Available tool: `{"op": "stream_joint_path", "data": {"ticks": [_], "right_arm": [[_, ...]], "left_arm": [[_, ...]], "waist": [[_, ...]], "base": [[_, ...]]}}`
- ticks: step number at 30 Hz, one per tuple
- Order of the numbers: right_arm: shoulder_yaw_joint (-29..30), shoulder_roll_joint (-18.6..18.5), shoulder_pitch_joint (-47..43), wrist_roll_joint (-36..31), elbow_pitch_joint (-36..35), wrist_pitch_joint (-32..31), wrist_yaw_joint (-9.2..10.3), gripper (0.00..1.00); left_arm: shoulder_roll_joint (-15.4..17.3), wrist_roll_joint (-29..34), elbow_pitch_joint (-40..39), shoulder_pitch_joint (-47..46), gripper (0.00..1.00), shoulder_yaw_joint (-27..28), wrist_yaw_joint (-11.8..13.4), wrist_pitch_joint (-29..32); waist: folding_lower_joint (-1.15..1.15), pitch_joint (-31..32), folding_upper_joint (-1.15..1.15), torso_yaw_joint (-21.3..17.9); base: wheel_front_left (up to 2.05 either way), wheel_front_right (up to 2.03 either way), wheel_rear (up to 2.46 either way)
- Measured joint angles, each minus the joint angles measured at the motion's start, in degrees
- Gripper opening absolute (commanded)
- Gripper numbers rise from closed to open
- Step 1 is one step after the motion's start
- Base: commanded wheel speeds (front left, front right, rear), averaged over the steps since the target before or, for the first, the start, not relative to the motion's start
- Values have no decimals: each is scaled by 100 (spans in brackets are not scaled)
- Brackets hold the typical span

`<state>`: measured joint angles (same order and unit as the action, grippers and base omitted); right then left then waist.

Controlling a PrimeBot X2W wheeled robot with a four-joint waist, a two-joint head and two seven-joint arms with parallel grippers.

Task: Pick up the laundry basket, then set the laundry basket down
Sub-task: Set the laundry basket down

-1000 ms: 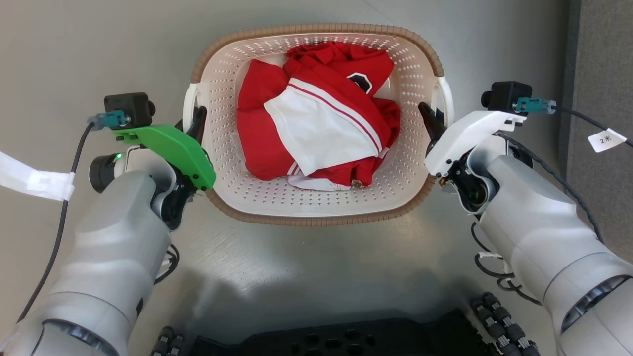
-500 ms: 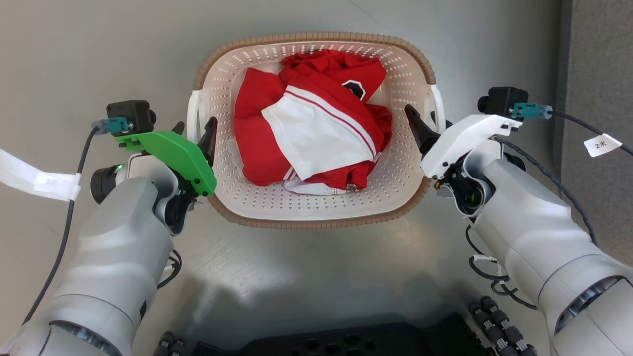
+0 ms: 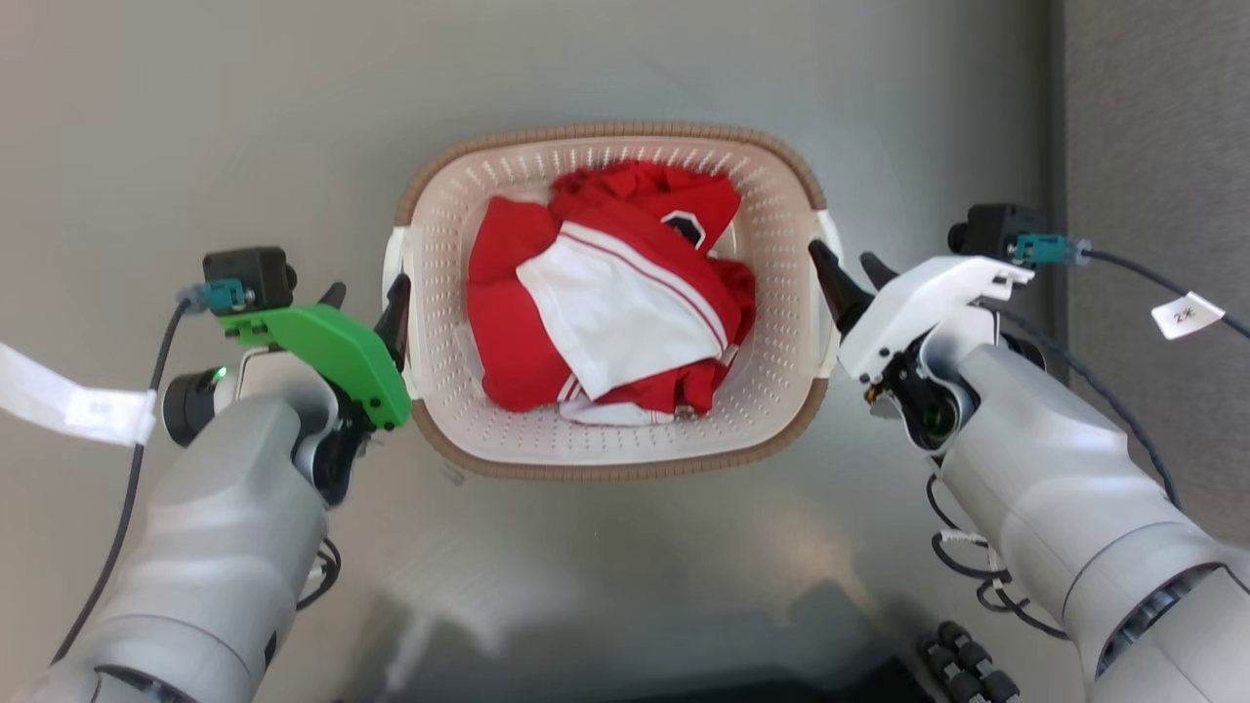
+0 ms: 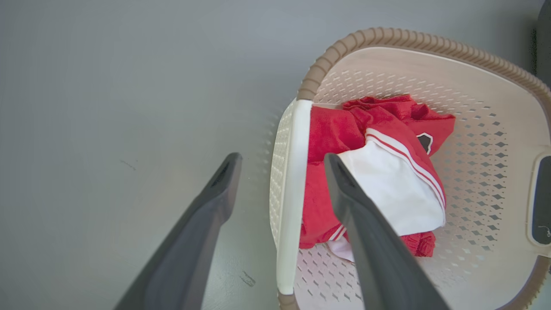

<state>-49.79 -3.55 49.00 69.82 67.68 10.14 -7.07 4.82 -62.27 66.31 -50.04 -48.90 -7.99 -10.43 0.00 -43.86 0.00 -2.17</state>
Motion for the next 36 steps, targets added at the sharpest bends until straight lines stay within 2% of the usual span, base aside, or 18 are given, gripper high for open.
{"op": "stream_joint_path", "data": {"ticks": [16,25,32,36], "right_arm": [[-248,5,-324,-178,-57,304,-1,100],[-286,4,-558,-389,-98,402,-1,100],[34,-191,-671,-648,-393,420,-1,100],[292,-376,-716,-878,-656,421,1,100]], "left_arm": [[13,2,-274,527,100,-119,0,-325],[332,353,-470,904,100,-200,0,-385],[557,538,-967,968,100,404,0,-383],[545,709,-1185,1285,100,608,2,-383]], "waist": [[0,1127,0,-142],[0,1943,0,-237],[0,2521,0,-289],[0,2851,0,-302]], "base": [[0,0,0],[0,0,0],[0,0,0],[0,0,0]]}}
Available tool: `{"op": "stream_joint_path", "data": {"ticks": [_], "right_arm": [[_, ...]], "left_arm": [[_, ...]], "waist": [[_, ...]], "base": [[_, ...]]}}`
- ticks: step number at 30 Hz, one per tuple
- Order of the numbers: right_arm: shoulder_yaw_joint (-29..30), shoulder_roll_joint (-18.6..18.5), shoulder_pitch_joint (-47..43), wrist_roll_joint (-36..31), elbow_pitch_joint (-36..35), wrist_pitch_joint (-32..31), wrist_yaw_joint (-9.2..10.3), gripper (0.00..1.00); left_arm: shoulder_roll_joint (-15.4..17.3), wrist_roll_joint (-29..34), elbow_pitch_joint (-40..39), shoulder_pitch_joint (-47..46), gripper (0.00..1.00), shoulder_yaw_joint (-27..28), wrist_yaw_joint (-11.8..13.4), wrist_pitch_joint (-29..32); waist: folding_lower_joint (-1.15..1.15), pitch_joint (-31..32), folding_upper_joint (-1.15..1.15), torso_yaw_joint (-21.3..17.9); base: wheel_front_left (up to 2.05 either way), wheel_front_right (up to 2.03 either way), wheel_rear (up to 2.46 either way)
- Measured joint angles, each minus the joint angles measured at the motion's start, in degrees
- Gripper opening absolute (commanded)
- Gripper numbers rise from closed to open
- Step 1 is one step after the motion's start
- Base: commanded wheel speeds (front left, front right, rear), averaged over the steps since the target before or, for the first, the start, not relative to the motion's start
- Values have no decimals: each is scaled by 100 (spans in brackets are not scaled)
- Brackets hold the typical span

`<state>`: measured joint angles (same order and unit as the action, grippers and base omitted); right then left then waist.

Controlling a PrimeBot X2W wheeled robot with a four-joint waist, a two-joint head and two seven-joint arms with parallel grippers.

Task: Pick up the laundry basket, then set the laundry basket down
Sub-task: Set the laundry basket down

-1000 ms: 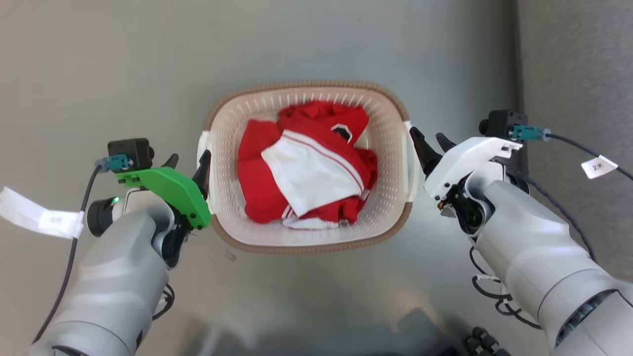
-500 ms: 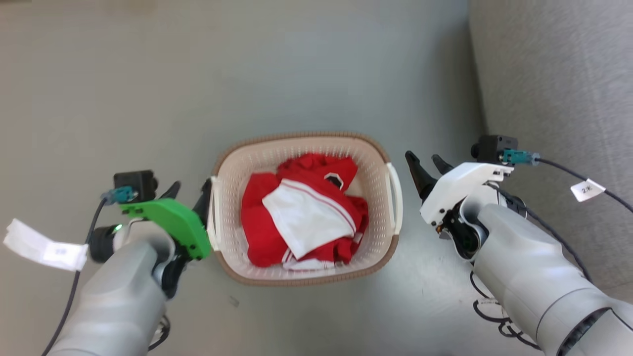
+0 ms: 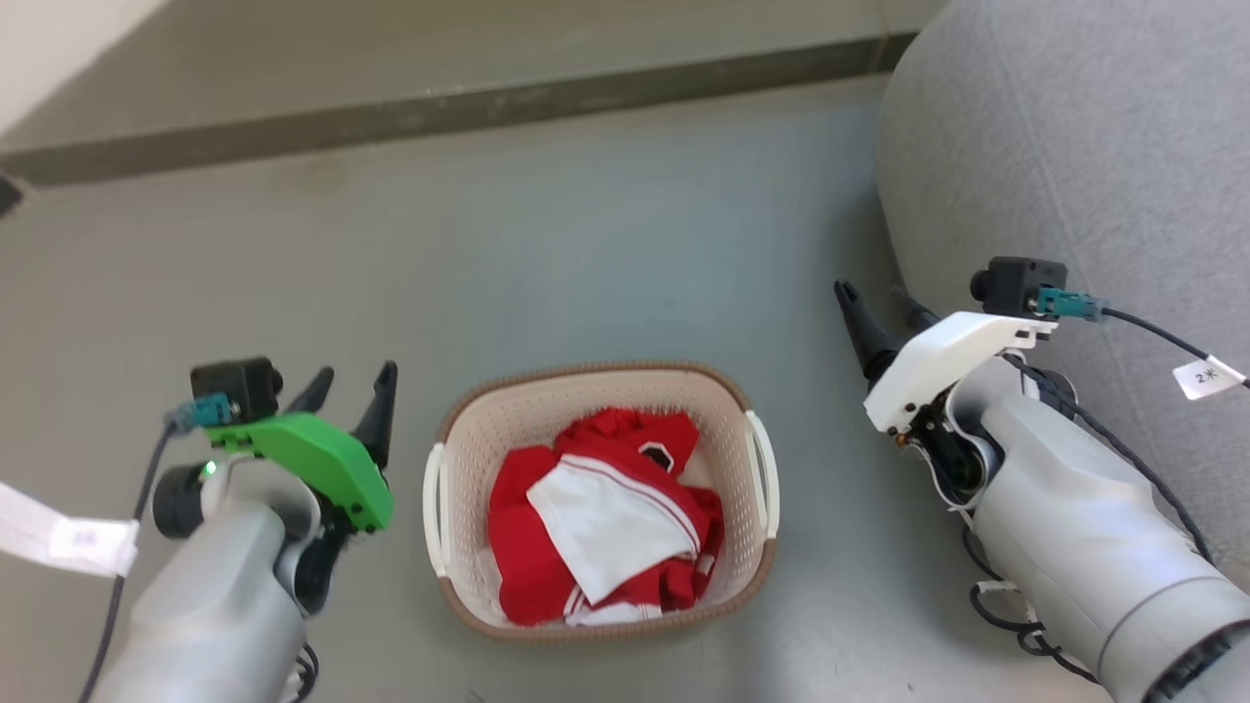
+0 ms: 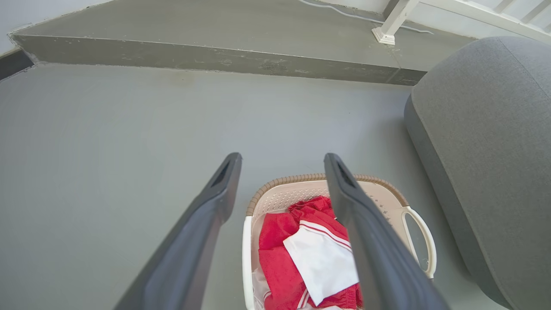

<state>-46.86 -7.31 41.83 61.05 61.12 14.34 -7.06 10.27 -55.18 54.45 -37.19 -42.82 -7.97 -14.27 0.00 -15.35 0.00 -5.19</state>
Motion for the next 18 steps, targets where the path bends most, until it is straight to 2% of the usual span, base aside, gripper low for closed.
{"op": "stream_joint_path", "data": {"ticks": [8,18], "right_arm": [[578,-241,-556,-570,-733,0,122,100],[1399,-490,-1099,-1536,-2041,5,475,100]], "left_arm": [[-20,320,-586,603,100,549,203,1],[131,1026,-1806,1120,100,1459,466,-8]], "waist": [[0,649,0,29],[0,1183,0,104]], "base": [[0,0,0],[0,0,0]]}}
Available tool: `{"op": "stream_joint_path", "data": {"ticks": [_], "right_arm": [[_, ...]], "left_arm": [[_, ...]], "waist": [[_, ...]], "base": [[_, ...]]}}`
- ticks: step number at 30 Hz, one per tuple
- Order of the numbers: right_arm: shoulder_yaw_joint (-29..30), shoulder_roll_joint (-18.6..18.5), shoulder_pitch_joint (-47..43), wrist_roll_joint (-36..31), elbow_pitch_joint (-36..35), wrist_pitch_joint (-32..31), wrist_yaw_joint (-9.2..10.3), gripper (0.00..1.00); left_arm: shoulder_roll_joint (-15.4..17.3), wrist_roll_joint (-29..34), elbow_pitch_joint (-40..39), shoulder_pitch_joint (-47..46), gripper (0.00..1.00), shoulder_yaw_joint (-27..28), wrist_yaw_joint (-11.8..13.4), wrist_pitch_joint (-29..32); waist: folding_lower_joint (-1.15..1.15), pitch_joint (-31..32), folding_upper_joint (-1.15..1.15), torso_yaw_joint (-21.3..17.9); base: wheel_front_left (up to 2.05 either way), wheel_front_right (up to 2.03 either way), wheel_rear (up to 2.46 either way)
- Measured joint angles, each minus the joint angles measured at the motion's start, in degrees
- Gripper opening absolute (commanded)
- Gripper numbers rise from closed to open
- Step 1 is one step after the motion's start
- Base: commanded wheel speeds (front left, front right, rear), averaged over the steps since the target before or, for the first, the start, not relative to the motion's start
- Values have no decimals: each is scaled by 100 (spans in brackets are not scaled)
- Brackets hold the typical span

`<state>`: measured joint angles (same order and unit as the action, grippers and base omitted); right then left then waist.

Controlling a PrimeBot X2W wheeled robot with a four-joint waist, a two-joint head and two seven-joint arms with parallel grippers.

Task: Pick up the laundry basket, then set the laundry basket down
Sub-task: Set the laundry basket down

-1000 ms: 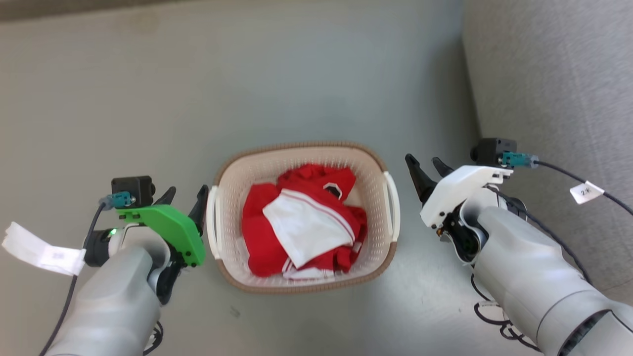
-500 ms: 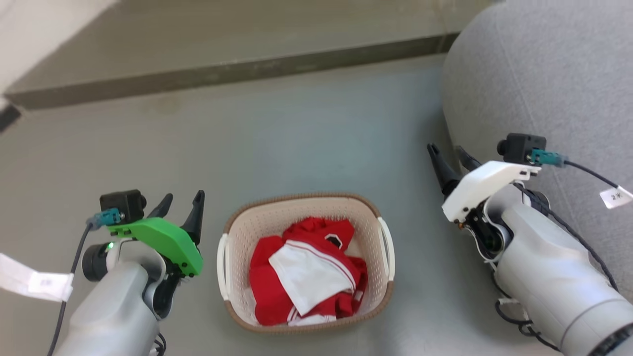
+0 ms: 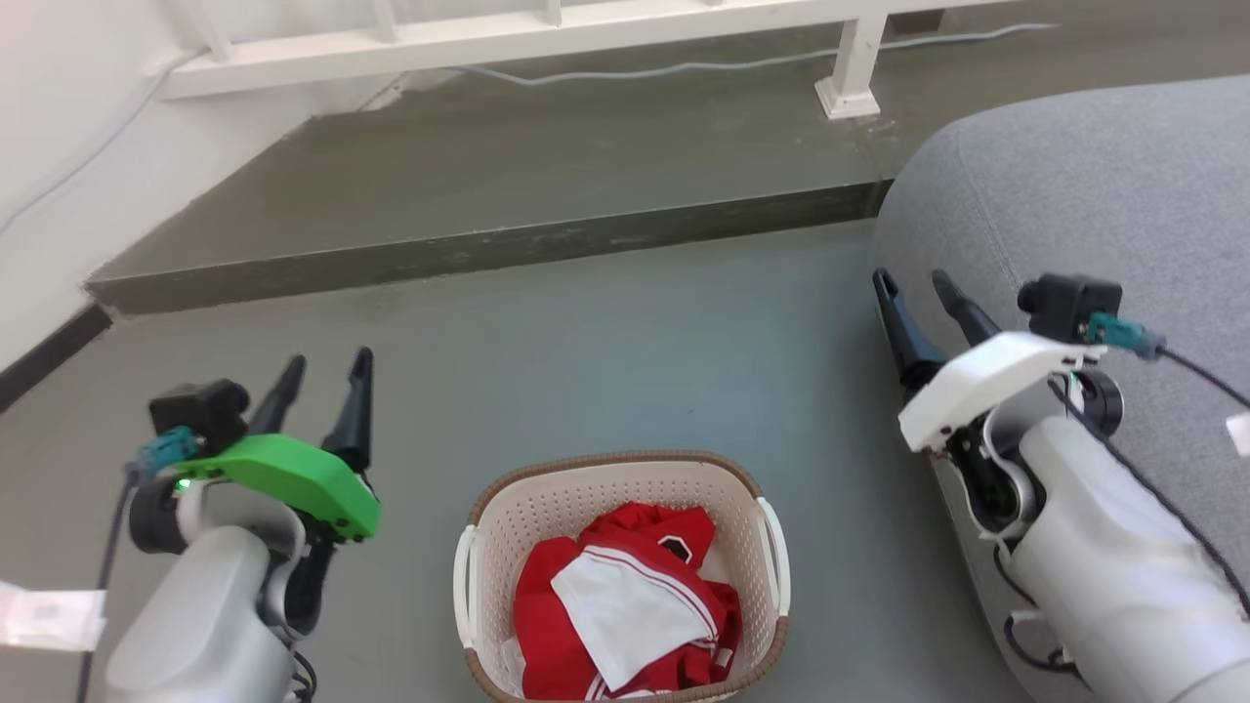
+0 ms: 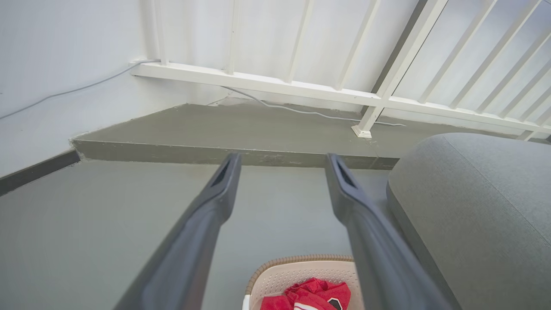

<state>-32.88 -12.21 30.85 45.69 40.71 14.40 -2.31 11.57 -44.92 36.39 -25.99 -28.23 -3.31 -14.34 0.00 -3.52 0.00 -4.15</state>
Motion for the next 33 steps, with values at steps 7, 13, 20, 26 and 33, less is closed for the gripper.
{"op": "stream_joint_path", "data": {"ticks": [7,13,20,26,33], "right_arm": [[553,71,-568,-449,-712,2,252,100],[835,82,-1006,-916,-1299,2,346,100],[1133,101,-1401,-1410,-1855,3,458,100],[1292,151,-1750,-1657,-2091,3,541,100],[1428,220,-2006,-1861,-2259,2,539,100]], "left_arm": [[27,489,-969,447,100,701,147,-8],[-59,861,-1496,1001,100,1053,207,-8],[-203,1177,-2002,1480,100,1441,238,-8],[-325,1470,-2265,1788,100,1595,236,-8],[-389,1651,-2423,2078,100,1824,229,-8]], "waist": [[0,108,0,42],[0,154,0,77],[0,185,0,101],[0,193,0,101],[0,204,0,90]], "base": [[0,0,0],[0,0,0],[0,0,0],[0,0,0],[0,0,0]]}}
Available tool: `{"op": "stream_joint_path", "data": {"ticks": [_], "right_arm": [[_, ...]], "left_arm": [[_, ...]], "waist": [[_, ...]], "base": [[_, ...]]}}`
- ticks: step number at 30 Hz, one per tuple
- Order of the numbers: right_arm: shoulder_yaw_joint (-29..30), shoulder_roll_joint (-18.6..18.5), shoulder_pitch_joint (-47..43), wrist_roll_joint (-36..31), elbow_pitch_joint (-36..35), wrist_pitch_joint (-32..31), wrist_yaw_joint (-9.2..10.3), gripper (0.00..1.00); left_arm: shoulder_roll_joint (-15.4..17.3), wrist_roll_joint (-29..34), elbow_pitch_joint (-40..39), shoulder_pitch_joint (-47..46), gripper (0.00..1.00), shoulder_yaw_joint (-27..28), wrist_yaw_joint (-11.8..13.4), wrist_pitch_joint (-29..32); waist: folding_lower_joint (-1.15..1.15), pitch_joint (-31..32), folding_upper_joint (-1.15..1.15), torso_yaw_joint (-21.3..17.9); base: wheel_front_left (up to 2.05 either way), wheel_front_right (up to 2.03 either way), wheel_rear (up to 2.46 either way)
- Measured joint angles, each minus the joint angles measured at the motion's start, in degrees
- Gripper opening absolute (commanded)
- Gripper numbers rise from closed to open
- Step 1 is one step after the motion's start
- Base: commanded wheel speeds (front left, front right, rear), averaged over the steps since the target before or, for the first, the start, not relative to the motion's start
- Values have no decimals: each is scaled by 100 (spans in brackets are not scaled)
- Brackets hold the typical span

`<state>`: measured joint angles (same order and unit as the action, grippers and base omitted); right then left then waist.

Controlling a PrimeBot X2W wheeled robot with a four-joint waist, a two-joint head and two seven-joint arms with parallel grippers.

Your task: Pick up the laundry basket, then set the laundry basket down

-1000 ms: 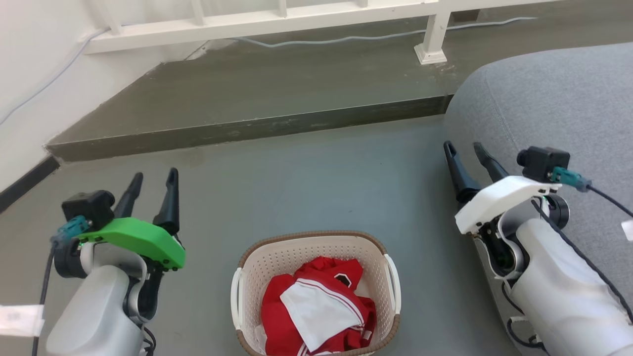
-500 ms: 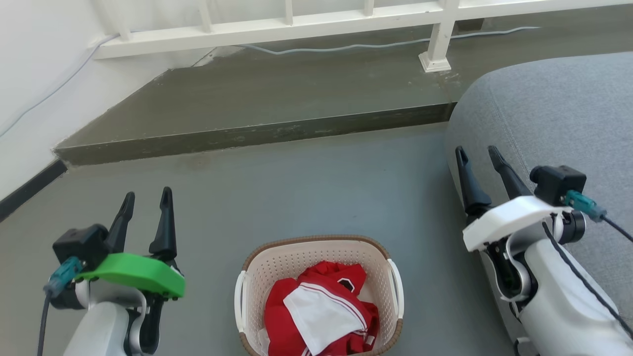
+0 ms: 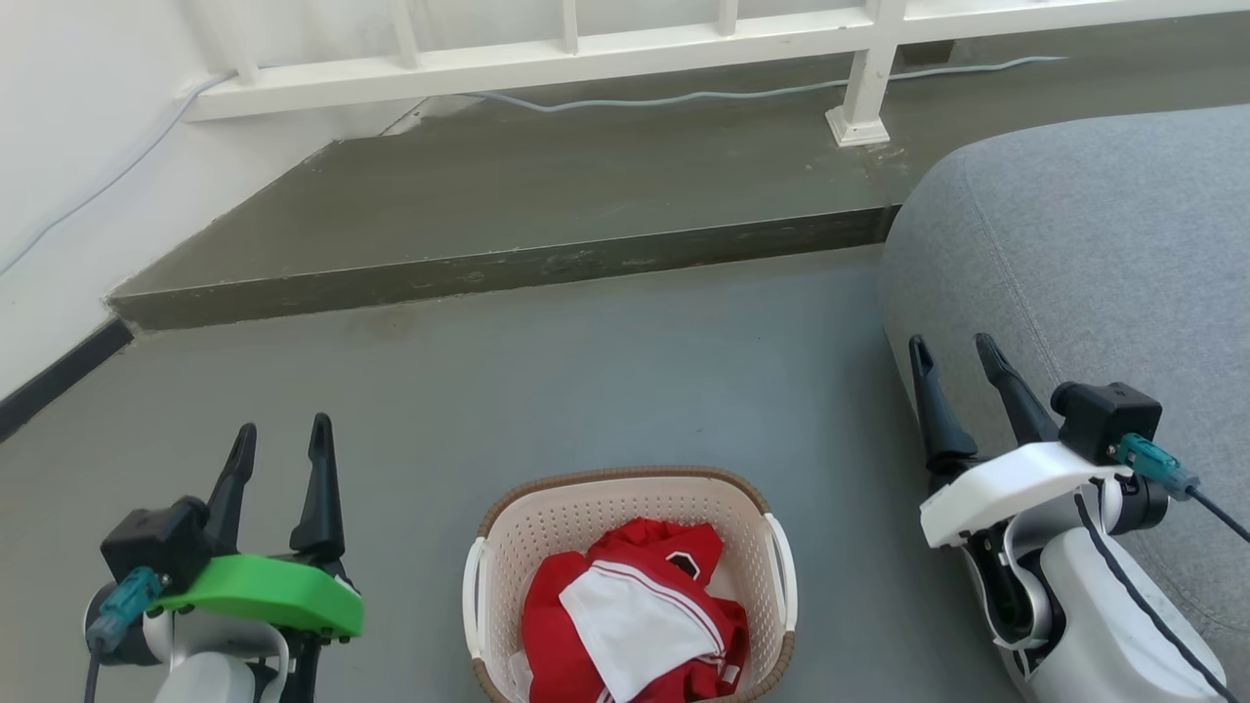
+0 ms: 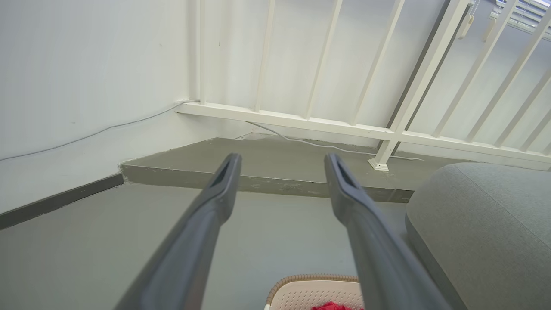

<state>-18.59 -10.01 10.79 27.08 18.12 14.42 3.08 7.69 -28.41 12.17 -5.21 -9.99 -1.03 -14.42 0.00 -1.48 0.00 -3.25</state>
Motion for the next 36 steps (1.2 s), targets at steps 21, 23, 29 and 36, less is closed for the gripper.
{"op": "stream_joint_path", "data": {"ticks": [21,23,29,36], "right_arm": [[289,156,-375,-354,-209,0,-155,100],[319,168,-426,-390,-213,0,-156,100],[371,237,-443,-461,-219,0,-207,100],[448,269,-458,-594,-230,1,-256,100]], "left_arm": [[-287,391,-181,320,100,285,-294,0],[-292,452,-183,327,100,308,-302,0],[-323,501,-187,424,100,397,-349,0],[-360,543,-190,425,100,445,-399,0]], "waist": [[0,44,0,-51],[0,45,0,-50],[0,39,0,-40],[0,32,0,-32]], "base": [[0,0,0],[0,0,0],[0,0,0],[0,0,0]]}}
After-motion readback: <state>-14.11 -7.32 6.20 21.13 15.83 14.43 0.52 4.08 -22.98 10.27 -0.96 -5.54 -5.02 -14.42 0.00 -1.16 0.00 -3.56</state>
